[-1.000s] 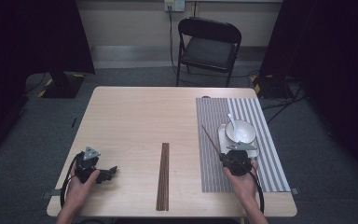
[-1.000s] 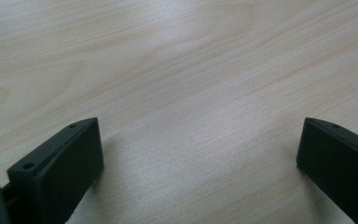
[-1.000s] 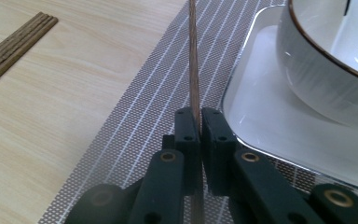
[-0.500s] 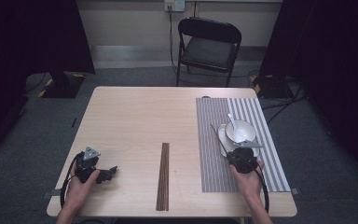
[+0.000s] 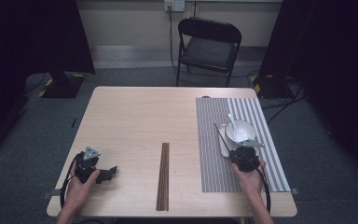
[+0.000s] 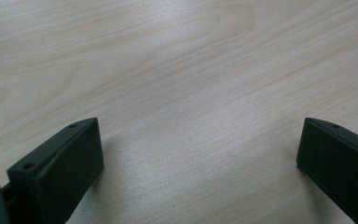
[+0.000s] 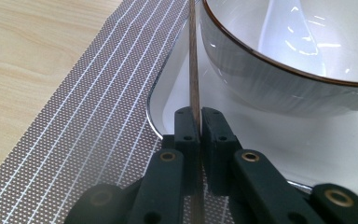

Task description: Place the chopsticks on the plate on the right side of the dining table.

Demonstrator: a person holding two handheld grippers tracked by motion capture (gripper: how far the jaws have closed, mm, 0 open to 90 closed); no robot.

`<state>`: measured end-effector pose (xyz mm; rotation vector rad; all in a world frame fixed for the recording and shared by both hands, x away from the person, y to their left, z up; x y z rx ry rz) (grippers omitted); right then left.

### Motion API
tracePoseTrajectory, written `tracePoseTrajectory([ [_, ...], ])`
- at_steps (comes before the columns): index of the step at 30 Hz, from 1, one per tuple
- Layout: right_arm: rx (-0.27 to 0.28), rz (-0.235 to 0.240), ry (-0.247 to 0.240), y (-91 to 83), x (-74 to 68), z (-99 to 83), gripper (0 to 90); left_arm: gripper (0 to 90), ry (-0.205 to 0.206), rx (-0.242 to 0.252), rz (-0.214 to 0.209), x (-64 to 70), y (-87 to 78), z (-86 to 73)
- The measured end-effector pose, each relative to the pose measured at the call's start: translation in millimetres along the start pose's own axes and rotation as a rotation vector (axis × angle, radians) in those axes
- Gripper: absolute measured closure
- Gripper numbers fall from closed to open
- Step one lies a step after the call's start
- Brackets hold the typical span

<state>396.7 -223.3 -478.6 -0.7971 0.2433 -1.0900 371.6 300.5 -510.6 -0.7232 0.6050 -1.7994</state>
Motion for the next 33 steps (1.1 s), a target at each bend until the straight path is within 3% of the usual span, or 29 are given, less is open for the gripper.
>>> tracePoseTrajectory([
  [8,0.003,-0.019,0.015,0.1,3.0,-2.7,78.6,0.0,0.000,0.000,0.000,0.0,0.0,0.0],
  [16,-0.002,-0.031,0.018,-1.7,6.7,-4.8,79.6,0.0,-0.003,0.001,-0.001,0.2,0.1,-0.1],
  [22,-0.007,-0.028,0.050,-0.4,12.0,-7.0,83.9,0.0,0.000,0.000,0.000,0.0,0.0,0.0],
  [33,0.001,-0.039,0.056,1.9,9.6,-5.3,84.0,0.0,0.000,0.000,0.000,0.0,0.0,0.0],
])
Point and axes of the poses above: each handheld gripper's, and its own axes: y roughly forward along the jaws, z roughly out of its top, x roughly to its right, the point moved 1 cm from there along y, roughly forward along the jaws, and after that the axes turned 15 degrees about -y, right-handed, at the moved point
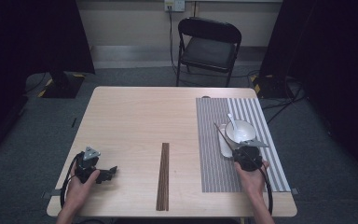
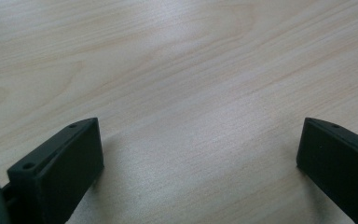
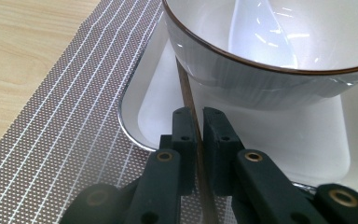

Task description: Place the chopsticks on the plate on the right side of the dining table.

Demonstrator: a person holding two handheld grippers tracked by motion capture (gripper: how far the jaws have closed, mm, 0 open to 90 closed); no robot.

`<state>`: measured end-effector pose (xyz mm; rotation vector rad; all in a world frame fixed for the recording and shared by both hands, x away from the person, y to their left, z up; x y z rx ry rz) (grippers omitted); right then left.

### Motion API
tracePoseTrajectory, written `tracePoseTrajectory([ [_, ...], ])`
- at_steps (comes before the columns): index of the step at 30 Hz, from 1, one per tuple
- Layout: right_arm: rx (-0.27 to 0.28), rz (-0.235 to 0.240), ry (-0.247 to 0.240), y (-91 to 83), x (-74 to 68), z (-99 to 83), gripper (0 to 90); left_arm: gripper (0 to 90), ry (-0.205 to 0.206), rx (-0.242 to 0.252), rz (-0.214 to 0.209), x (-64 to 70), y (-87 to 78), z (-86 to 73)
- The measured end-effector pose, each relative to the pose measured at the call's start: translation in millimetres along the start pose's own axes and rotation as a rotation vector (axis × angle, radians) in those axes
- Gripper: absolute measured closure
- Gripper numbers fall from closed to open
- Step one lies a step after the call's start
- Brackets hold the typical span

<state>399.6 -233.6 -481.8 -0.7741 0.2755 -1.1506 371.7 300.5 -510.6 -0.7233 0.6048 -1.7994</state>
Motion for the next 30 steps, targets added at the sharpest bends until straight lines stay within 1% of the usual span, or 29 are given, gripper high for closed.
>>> tracePoseTrajectory([
  [2,-0.003,0.000,-0.002,-0.1,0.0,0.1,83.7,0.0,0.000,0.000,0.000,0.0,0.0,0.0],
  [6,-0.008,-0.009,0.006,-1.5,0.1,-0.8,76.2,0.0,0.000,0.000,0.000,0.0,0.0,0.0],
  [7,-0.007,-0.008,0.006,-2.1,0.1,-0.7,76.0,0.0,-0.002,0.000,-0.001,0.1,0.1,-0.1],
  [12,0.009,-0.014,0.000,-8.0,-2.7,1.8,70.6,0.0,0.000,0.000,0.000,0.0,0.0,0.0],
  [15,0.023,-0.018,-0.012,-13.8,-6.6,5.4,70.4,0.0,0.000,0.000,0.000,0.0,0.0,0.0],
  [19,0.038,-0.007,-0.030,-19.0,-13.5,9.5,70.6,0.0,-0.002,0.000,-0.001,0.1,0.1,0.0],
  [20,0.048,0.012,-0.046,-21.7,-20.8,12.5,70.5,0.0,0.000,0.000,0.000,0.0,0.0,0.0],
  [22,0.057,0.034,-0.057,-22.9,-27.4,14.5,70.1,0.0,0.000,0.000,0.000,0.0,0.0,0.0],
  [24,0.062,0.055,-0.077,-23.4,-36.2,17.3,68.5,0.0,0.000,0.000,0.000,0.0,0.0,0.0],
  [25,0.062,0.055,-0.077,-23.4,-36.2,17.3,68.5,0.0,0.000,0.000,0.000,0.0,0.0,0.0],
  [26,0.065,0.072,-0.090,-23.2,-42.1,19.0,68.0,0.0,0.000,0.000,0.000,0.0,0.0,0.0],
  [27,0.064,0.117,-0.108,-21.6,-51.8,21.0,67.9,0.0,0.000,0.000,0.000,0.0,0.0,0.0],
  [29,0.059,0.133,-0.132,-19.6,-60.7,22.4,66.2,0.0,0.000,0.000,0.000,0.0,0.0,0.0],
  [30,0.055,0.149,-0.137,-18.4,-65.4,23.1,65.4,0.0,0.000,0.000,0.000,0.0,-0.1,0.0],
])
Point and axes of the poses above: each handheld gripper's, and its own axes: y roughly forward along the jaws, z roughly out of its top, x roughly to its right, the point moved 1 cm from there along y, roughly forward along the jaws, and after that the axes turned 15 degrees about -y, right-handed, at the moved point
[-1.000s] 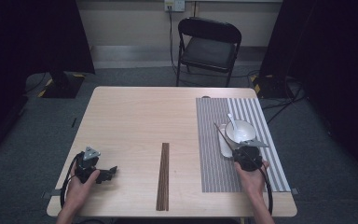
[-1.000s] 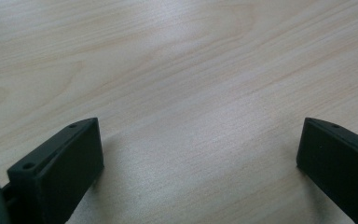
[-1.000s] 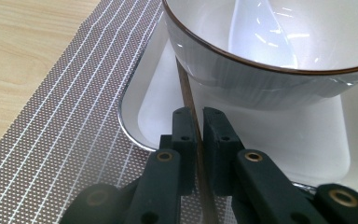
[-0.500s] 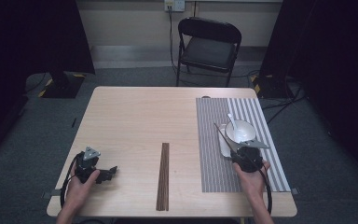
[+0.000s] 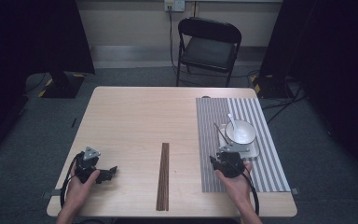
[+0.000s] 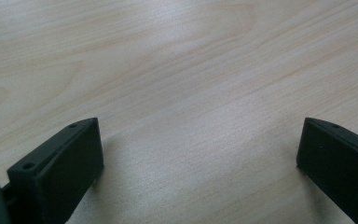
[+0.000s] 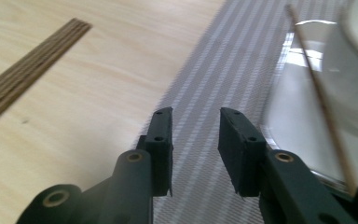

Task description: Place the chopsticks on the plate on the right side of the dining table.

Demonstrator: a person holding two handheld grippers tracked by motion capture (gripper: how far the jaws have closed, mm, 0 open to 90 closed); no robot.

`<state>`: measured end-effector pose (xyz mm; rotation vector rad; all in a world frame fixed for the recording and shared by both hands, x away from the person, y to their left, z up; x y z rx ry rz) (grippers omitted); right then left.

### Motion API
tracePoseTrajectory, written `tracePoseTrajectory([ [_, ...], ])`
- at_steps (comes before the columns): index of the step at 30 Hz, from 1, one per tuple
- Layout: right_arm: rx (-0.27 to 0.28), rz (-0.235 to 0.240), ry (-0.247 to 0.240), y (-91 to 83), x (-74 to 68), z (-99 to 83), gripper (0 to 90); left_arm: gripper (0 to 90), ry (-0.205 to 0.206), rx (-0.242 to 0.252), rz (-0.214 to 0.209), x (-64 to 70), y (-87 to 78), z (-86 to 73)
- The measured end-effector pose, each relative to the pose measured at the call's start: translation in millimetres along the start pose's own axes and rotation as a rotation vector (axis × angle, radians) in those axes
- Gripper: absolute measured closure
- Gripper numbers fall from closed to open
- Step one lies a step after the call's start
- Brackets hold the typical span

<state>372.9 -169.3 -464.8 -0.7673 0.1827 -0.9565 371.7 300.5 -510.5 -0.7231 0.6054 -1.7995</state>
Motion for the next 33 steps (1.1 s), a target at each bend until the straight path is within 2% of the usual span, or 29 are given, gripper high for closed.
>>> tracePoseTrajectory([
  [1,0.000,0.000,0.000,0.0,0.0,0.0,65.4,0.0,0.000,0.000,0.000,0.0,0.0,0.0],
  [2,-0.002,0.019,-0.023,3.6,-8.7,2.7,64.1,0.0,0.000,0.000,0.000,0.0,0.0,0.0],
  [4,0.001,0.028,-0.030,4.4,-11.3,3.4,62.8,0.0,-0.002,0.000,-0.001,0.1,0.1,-0.1],
  [9,0.013,0.086,-0.059,8.7,-29.7,9.1,56.5,0.0,-0.002,0.000,-0.001,0.1,0.1,-0.1],
  [17,0.005,0.158,-0.100,18.3,-56.4,15.4,40.3,0.0,-0.001,0.000,0.000,0.0,0.0,0.0],
  [19,0.010,0.175,-0.117,21.2,-63.6,17.4,38.0,0.0,0.000,0.000,0.000,0.0,0.0,0.0],
  [23,0.015,0.222,-0.120,26.4,-77.6,21.6,33.0,0.0,0.000,0.000,0.000,0.0,0.0,0.0],
  [24,0.015,0.222,-0.120,26.4,-77.6,21.6,33.0,0.0,0.000,0.000,0.000,0.0,0.0,0.0],
  [25,0.013,0.234,-0.132,28.6,-84.8,23.4,29.9,0.0,-0.001,0.000,0.000,0.0,0.1,0.0],
  [29,0.025,0.254,-0.144,31.2,-95.2,26.3,26.0,0.0,-0.002,0.001,-0.001,0.1,0.1,-0.1],
  [32,0.021,0.250,-0.141,32.0,-100.2,27.2,24.2,0.0,0.000,0.000,0.000,0.0,0.0,0.0],
  [33,0.018,0.255,-0.147,32.9,-107.0,27.0,23.6,0.0,-0.002,0.000,-0.001,0.1,0.1,0.0],
])
Point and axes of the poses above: each handheld gripper's, and its own axes: y roughly forward along the jaws, z roughly out of its top, x roughly to its right, the point moved 1 cm from there along y, roughly forward along the jaws, and after that the axes turned 15 degrees about -y, right-handed, at the moved point
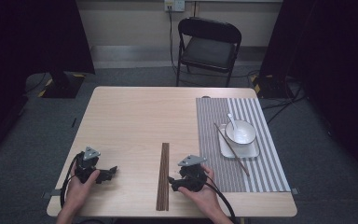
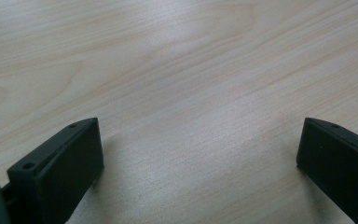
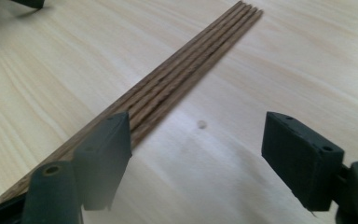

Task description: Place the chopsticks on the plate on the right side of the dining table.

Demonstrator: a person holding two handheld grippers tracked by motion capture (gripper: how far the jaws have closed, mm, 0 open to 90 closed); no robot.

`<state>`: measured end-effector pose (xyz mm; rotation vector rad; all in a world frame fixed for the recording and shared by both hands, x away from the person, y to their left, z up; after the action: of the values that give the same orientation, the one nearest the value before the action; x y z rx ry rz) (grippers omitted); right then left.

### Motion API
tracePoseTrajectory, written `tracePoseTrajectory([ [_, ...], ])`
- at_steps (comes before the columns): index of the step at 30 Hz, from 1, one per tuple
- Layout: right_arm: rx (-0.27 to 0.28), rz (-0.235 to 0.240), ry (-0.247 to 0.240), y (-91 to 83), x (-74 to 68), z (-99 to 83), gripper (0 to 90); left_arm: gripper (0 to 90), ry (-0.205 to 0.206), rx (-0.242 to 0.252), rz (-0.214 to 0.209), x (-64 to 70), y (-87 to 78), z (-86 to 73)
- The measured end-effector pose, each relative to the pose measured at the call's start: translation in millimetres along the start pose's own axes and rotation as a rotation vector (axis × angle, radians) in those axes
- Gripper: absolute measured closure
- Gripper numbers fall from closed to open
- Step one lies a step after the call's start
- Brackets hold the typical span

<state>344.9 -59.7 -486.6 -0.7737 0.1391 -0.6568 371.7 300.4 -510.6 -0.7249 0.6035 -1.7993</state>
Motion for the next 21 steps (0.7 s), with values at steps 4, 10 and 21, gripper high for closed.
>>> tracePoseTrajectory([
  [4,-0.003,0.017,-0.008,3.0,-8.1,0.1,23.3,0.0,0.002,0.000,0.001,-0.1,0.0,0.1],
  [10,-0.018,0.023,-0.020,9.5,-16.2,-1.5,23.5,0.0,0.000,0.000,0.000,0.0,0.0,0.0],
  [21,-0.049,-0.004,-0.044,11.6,-16.0,-4.7,24.9,0.0,0.002,-0.001,0.001,-0.1,-0.1,0.1],
])
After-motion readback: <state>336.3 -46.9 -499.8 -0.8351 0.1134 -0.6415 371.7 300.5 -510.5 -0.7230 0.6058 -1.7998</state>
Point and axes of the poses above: each handheld gripper's, and its own axes: y roughly forward along the jaws, z roughly out of its top, x roughly to its right, the point moved 1 cm from there along y, roughly forward along the jaws, and after that the axes turned 15 degrees about -y, right-handed, at the moved point
